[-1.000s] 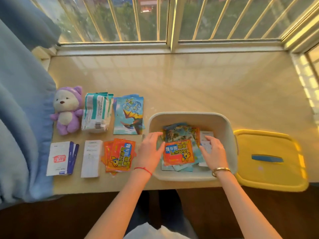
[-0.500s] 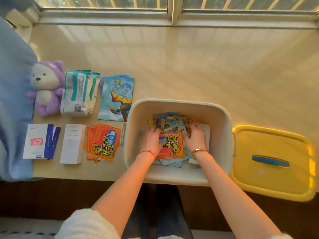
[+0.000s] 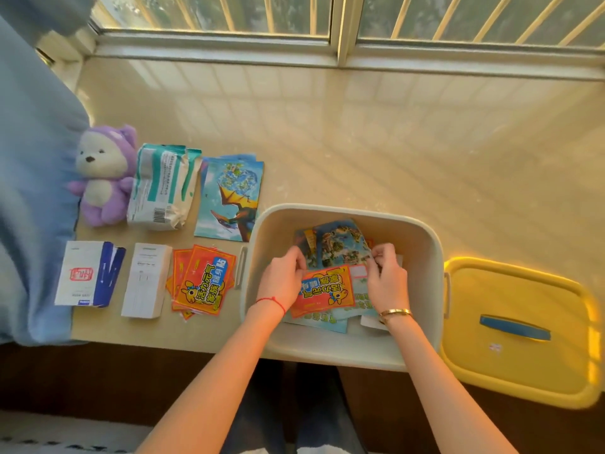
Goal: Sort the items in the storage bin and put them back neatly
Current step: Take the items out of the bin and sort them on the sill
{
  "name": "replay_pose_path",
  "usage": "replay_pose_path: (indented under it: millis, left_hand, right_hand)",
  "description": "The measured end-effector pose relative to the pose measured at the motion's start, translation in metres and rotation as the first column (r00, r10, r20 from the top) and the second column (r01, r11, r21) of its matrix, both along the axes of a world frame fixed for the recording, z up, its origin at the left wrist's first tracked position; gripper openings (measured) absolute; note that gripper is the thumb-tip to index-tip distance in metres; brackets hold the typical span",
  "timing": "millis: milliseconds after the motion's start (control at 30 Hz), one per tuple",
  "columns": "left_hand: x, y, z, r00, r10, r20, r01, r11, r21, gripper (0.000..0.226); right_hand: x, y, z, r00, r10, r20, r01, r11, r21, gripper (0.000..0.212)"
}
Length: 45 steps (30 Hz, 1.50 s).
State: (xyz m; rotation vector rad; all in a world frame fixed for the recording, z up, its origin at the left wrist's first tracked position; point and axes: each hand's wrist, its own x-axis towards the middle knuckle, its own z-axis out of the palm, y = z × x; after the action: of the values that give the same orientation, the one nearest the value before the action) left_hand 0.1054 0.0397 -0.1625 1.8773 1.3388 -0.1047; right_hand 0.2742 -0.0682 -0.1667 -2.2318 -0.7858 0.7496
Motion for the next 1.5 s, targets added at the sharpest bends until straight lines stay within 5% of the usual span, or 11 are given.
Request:
replay_pose_path:
  millis: [200,333,533,733,1267,1500]
  left_hand:
    - [-0.022,0.010,0.052,0.987,-0.006,0.162,-0.018,0.989,0.145,0.022]
    - [-0.051,0.026,0.084,0.950,0.105,0.295,-0.180,0.953,0.242,0.020]
    - [-0.119,0.062,0.120,0.676,0.516,0.526,-0.571,0.818,-0.068,0.018]
    - [-0.186,0.097,0.093,0.535,0.707,0.462,-0.668,0.689,-0.281,0.017]
    - [-0.233,0.088,-0.016,0.554,0.812,0.185,-0.724,0.579,-0.376,0.015]
    - [-0.231,0.074,-0.031,0.617,0.776,0.131,-0.707,0.619,-0.342,0.016]
  right_hand:
    - [0.000,-0.002,0.051,0.992,-0.062,0.107,0.043,0.984,0.173,0.017]
    - [-0.010,0.018,0.090,0.987,-0.129,0.094,0.100,0.957,0.272,0.015]
    - [-0.045,0.082,0.129,0.976,-0.213,-0.042,0.213,0.905,0.367,0.011]
    - [-0.105,0.170,0.112,0.957,-0.225,-0.184,0.273,0.915,0.297,0.008]
    - [-0.176,0.293,-0.028,0.909,-0.381,-0.171,0.381,0.924,-0.034,0.023]
    - [-0.167,0.292,-0.040,0.879,-0.461,-0.119,0.447,0.885,-0.127,0.026]
